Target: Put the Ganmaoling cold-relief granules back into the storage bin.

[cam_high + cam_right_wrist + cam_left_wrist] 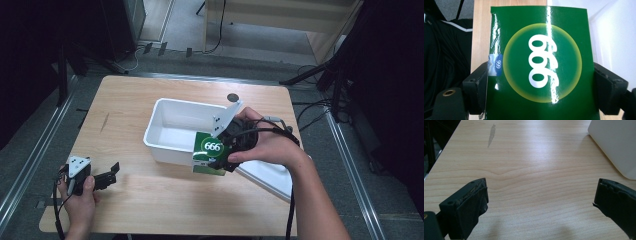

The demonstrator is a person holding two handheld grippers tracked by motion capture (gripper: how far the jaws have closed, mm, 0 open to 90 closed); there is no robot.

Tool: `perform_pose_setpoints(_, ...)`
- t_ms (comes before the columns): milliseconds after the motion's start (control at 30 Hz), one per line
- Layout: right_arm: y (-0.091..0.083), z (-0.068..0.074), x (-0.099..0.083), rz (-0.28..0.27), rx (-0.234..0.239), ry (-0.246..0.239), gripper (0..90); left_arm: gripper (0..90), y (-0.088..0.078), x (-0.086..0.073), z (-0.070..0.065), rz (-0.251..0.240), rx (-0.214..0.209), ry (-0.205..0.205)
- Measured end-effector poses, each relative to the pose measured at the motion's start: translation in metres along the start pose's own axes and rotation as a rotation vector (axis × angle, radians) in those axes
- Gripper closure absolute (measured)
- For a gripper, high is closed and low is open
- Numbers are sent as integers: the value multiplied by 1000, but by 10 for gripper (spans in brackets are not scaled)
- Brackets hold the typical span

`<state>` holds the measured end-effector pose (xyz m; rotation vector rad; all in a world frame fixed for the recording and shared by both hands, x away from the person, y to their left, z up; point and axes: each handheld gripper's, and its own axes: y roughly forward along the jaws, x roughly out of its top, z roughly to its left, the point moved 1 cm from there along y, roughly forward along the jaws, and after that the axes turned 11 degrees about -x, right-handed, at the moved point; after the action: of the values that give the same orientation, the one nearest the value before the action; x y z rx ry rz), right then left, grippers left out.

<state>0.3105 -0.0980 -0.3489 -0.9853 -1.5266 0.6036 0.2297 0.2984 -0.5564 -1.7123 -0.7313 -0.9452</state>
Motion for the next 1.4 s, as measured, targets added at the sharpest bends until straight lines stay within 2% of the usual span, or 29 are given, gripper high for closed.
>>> perform_pose_setpoints(400, -8, -11, 15, 27, -33, -8, 162, 0, 0, 0, 0, 2, -1, 2)
perform_pose_setpoints(633, -6, -28, 14, 28, -81, 0, 162, 0, 0, 0, 0, 2, -3, 0)
perform_pose_setpoints(900, 11, -50, 5, 41, -117, 19, 161, 0, 0, 0, 1, 1, -4, -1)
perform_pose_setpoints(1033, 22, -57, 5, 53, -129, 5, 161, 0, 0, 0, 1, 1, -5, -1)
perform_pose_setpoints(1200, 31, -61, 8, 50, -124, 4, 160, 0, -1, 0, 1, 0, -7, -1)
perform_pose_setpoints(1400, 46, -64, 10, 75, -142, -41, 160, 0, -1, 0, 1, -3, -10, -3)
